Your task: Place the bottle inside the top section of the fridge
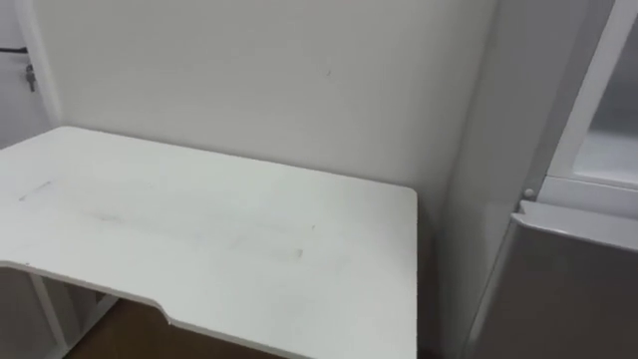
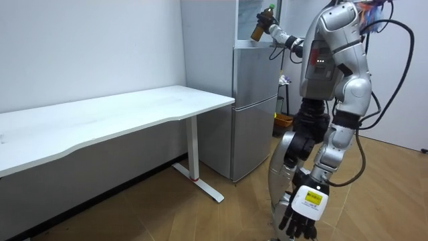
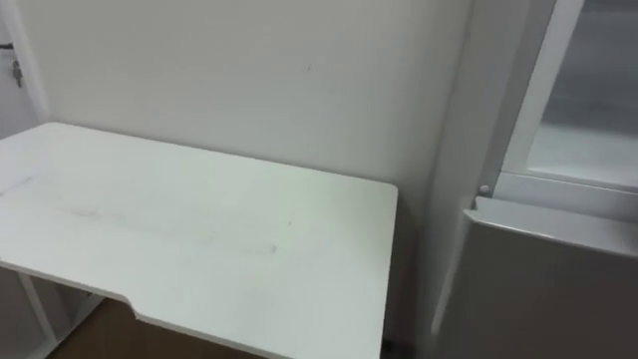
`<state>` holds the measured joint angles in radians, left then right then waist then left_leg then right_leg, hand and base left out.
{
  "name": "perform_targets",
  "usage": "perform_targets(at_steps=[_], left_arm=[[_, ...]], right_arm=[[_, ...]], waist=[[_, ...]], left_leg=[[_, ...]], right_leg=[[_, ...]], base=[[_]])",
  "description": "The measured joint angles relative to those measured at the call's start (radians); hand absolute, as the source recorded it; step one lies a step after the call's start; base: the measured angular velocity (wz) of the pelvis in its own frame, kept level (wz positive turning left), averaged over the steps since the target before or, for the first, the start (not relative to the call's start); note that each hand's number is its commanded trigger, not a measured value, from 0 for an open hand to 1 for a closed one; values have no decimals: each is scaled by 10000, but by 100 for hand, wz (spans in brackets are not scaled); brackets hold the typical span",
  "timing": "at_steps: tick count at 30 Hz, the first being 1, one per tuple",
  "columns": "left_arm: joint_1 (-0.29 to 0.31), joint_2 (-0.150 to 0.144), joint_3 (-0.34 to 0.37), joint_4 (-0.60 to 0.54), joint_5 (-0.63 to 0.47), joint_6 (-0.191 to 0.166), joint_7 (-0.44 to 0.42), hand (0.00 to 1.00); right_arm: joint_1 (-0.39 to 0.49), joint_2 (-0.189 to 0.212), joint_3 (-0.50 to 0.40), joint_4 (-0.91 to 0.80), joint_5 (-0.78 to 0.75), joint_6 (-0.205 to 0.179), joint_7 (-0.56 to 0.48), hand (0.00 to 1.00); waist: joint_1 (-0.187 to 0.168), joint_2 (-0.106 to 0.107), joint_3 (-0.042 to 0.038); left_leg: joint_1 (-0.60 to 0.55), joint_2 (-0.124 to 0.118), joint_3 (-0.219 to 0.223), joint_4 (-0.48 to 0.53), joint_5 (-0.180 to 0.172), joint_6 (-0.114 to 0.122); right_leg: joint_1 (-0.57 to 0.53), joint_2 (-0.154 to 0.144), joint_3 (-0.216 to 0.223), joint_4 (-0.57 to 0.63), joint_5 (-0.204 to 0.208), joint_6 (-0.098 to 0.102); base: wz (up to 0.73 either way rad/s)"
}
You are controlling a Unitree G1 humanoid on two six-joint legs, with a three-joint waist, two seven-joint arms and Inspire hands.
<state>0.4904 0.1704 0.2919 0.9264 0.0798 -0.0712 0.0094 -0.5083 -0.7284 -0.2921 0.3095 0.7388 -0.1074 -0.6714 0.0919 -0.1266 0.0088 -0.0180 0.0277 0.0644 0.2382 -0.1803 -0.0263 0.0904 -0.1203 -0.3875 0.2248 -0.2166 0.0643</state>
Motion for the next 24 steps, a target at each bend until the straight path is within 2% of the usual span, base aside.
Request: perform_targets(at_steps=[4, 6, 12, 17, 22, 24], left_arm=[[4, 35, -3, -38, -2, -3, 5, 0], [-2, 51, 1, -105, -6, -3, 4, 0], [-18, 61, 67, -447, -1, -21, 1, 0], [-4, 63, 93, -440, 3, -15, 2, 0], [20, 89, 89, -443, -23, 0, -52, 0], [175, 208, 33, -446, -91, 12, -57, 0]], right_arm=[[-430, -197, 414, 296, 38, 0, -125, 100], [-715, -212, 563, 370, 96, 0, -227, 100], [-1391, -368, 844, 373, 64, 0, -286, 100], [-1458, -735, 1182, 475, 10, -1, -256, 100], [-1474, -755, 1244, 1095, 23, -3, -60, 100], [-1508, -765, 1732, 1632, 70, -6, 88, 100]], waist=[[48, -67, 13], [136, -121, -6], [257, -117, -10], [385, -151, -15], [541, -130, -7], [579, -122, -3]], left_leg=[[-82, -6, 1, 16, 2, 2], [-80, -9, 1, 14, 1, 2], [-74, -20, -103, 9, 2, 1], [-76, -30, -185, 21, 3, 1], [-117, -34, -285, 149, 1, -1], [-181, -29, -312, 200, 1, -1]], right_leg=[[-80, -5, 11, 12, 2, -4], [-82, -5, 12, -16, 2, -4], [-29, -3, -91, -29, 2, -4], [39, -9, -232, -34, 2, -3], [135, 2, -288, -38, 2, -4], [138, 13, -305, -38, 4, -6]], base=[[0], [0], [4], [6], [6], [4]])
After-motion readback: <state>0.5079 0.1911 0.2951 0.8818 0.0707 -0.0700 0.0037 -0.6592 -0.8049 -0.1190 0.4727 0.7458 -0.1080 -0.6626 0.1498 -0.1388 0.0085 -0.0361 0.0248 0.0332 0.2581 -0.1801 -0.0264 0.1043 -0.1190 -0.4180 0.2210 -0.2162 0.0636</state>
